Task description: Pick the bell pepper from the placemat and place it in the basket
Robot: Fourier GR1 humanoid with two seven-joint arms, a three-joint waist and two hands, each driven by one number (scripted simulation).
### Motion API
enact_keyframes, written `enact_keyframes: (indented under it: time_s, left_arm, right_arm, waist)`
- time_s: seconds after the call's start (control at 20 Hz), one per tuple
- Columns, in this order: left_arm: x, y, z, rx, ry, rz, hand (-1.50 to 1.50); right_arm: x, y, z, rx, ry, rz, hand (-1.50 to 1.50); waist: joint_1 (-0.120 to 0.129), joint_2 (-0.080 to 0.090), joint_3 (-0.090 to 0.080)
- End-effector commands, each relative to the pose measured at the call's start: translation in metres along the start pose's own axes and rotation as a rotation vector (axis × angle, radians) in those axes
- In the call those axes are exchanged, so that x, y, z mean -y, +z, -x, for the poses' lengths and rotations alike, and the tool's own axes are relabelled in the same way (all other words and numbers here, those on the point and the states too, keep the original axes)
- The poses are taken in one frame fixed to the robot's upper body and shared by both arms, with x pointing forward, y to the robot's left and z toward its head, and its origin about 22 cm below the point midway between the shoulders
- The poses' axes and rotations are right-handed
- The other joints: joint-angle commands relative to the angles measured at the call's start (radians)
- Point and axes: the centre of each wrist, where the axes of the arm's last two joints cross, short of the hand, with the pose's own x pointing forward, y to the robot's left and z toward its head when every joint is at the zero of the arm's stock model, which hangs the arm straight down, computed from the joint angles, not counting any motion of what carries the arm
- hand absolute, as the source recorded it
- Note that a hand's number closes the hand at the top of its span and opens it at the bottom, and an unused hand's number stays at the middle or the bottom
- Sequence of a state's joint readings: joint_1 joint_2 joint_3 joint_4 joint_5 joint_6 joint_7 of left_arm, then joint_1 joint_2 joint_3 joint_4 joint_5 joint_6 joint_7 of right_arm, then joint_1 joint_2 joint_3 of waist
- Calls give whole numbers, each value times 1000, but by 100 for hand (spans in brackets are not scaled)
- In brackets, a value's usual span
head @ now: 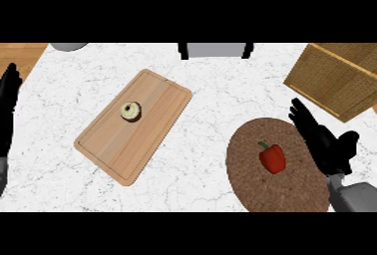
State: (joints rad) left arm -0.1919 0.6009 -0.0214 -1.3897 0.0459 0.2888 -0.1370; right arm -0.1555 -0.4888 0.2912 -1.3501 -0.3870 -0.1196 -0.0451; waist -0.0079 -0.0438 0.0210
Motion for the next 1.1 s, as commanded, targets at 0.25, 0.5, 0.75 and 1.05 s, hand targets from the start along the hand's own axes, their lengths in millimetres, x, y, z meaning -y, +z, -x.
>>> enact_keyframes:
  time_s: [0.25,0.5,0.75,1.05]
  left_arm:
    - [73,8,-37,61,283,374,0]
    - [91,31,-25,1,317,428,0]
    - [81,28,-35,5,321,424,0]
    - [78,34,-29,-29,334,424,0]
  right_arm:
    - [33,-27,-68,327,65,-323,150]
    - [-74,5,-32,602,104,-577,-150]
    - [-90,21,-34,549,366,-321,-150]
    - [-27,20,-101,539,744,-36,-150]
  waist:
    - [6,48,-19]
    - [5,41,-20]
    - [0,38,-22]
    - [-24,27,-26]
